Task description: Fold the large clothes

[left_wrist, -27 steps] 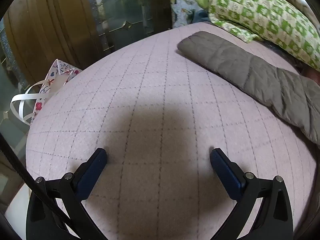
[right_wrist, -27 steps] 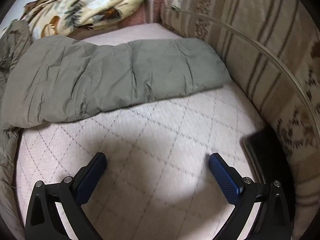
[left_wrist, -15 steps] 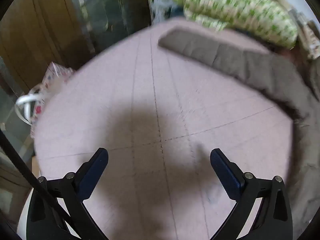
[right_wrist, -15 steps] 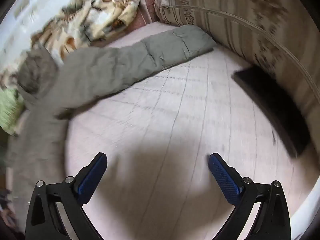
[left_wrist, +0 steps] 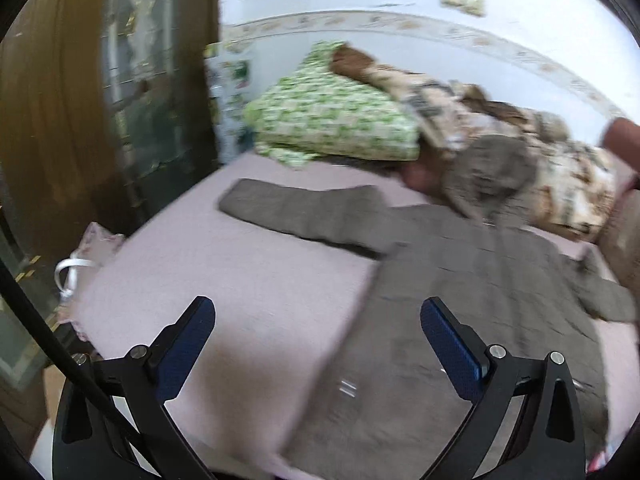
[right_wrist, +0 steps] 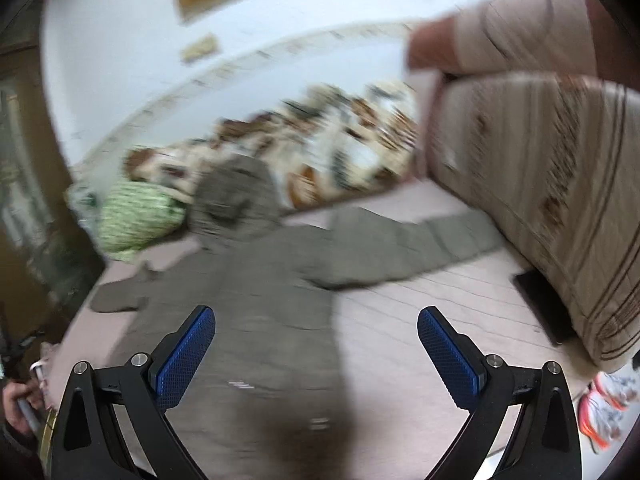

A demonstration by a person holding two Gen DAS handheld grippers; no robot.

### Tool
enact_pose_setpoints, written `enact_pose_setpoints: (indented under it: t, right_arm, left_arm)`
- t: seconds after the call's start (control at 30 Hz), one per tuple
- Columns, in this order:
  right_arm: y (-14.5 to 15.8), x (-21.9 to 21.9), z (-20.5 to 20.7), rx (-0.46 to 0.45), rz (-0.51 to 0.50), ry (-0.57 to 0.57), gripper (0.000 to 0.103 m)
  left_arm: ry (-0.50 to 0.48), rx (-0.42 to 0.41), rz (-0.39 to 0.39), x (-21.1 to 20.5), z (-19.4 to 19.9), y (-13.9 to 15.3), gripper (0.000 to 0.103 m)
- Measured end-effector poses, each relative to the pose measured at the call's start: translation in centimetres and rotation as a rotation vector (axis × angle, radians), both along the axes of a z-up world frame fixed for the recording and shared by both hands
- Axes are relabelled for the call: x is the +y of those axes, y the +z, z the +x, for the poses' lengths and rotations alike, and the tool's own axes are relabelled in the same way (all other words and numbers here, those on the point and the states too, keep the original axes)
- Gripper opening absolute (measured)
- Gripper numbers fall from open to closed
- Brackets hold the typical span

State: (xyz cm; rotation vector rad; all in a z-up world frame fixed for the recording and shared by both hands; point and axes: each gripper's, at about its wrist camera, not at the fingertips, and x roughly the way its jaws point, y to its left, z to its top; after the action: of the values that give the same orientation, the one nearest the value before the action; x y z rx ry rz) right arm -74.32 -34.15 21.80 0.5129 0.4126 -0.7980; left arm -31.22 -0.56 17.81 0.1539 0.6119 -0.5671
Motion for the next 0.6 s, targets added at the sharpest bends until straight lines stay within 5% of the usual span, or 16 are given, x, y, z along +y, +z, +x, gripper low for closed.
enact_pose_setpoints:
  t: [0.17,0.3,0.6]
  right_arm:
    - [2.1,8.7,4.3,-0.012,-0.090,0.086,0.103]
    - [0.8,13.0,6.4,-0.038,-0.084,0.131,0.103]
    - [-2.1,15.4,11.3,0.012,-0.021,0.199,0.103]
  left_arm:
    - [-0.084,0.014,-0.016,-2.0,-5.8,-0.3,0.102]
    - [-0.130,0.010,-0.017,-3.2,-8.0,-0.5,0.102]
    - [-0.153,0.053,0.026,-4.2,-8.8,-2.1,0.102]
